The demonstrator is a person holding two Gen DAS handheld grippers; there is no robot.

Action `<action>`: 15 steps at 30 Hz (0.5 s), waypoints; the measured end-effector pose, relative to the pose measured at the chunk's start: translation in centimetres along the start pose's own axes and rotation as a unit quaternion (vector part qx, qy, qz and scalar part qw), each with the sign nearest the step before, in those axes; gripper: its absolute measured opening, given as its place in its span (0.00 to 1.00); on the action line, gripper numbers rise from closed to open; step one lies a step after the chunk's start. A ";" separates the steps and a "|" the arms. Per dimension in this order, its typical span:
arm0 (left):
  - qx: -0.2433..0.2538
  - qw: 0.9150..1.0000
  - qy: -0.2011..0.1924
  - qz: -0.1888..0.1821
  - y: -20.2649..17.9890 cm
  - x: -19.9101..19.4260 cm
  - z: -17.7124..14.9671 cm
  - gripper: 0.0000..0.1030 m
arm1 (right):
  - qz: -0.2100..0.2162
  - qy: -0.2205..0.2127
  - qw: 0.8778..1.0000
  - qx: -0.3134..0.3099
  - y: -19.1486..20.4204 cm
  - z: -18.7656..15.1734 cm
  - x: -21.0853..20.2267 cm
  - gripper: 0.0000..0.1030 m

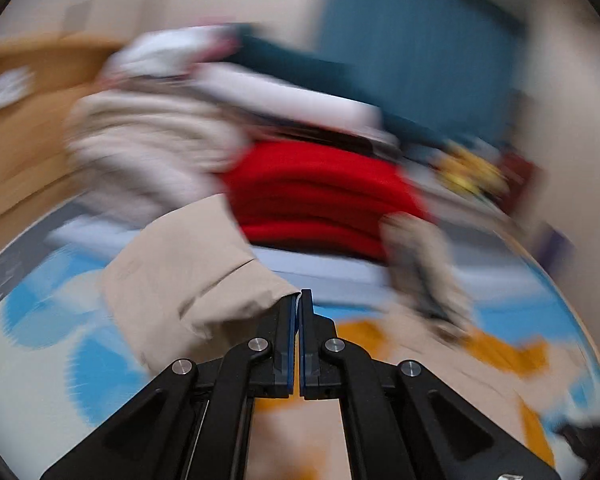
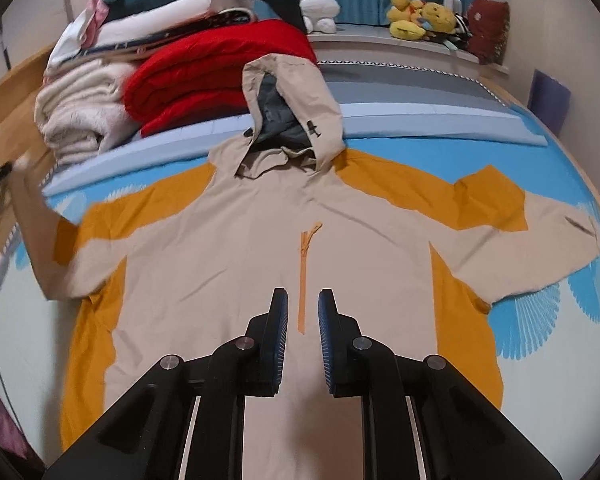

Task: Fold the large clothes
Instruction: 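Fold the held sleeve across the jacket body and open the left tool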

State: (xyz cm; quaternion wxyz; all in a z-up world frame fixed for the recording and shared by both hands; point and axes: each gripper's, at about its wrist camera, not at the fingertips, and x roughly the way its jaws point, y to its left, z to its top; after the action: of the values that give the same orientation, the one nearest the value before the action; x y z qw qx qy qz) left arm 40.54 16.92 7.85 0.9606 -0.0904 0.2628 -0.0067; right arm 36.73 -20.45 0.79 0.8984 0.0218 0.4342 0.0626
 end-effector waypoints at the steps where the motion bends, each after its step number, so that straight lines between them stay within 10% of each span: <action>1: 0.029 0.998 0.020 -0.042 -4.4 0.4 -1.1 0.00 | 0.002 0.003 1.000 0.008 -0.4 0.1 -0.1 0.18; 4: 0.059 0.988 0.074 -0.125 -11.6 1.9 -4.8 0.02 | 0.006 0.005 1.000 0.020 -1.2 0.3 -0.2 0.27; 7: 0.045 0.969 0.177 -0.166 -15.5 4.4 -10.0 0.32 | 0.005 0.012 0.999 0.040 -2.1 0.5 0.2 0.41; 10: 0.017 0.958 0.263 -0.116 -14.4 4.6 -12.0 0.26 | 0.012 0.019 0.998 0.054 -2.8 0.8 0.4 0.44; 15: -0.065 0.958 0.278 0.004 -8.8 1.1 -10.6 0.25 | 0.028 0.011 0.998 0.060 -3.5 1.3 0.3 0.44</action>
State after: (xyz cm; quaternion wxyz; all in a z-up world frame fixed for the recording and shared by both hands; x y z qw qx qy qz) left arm 36.42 6.34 -0.13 0.8418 -0.1461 0.5196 -0.0109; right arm 38.25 -23.87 1.04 0.8887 0.0866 0.4460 0.0619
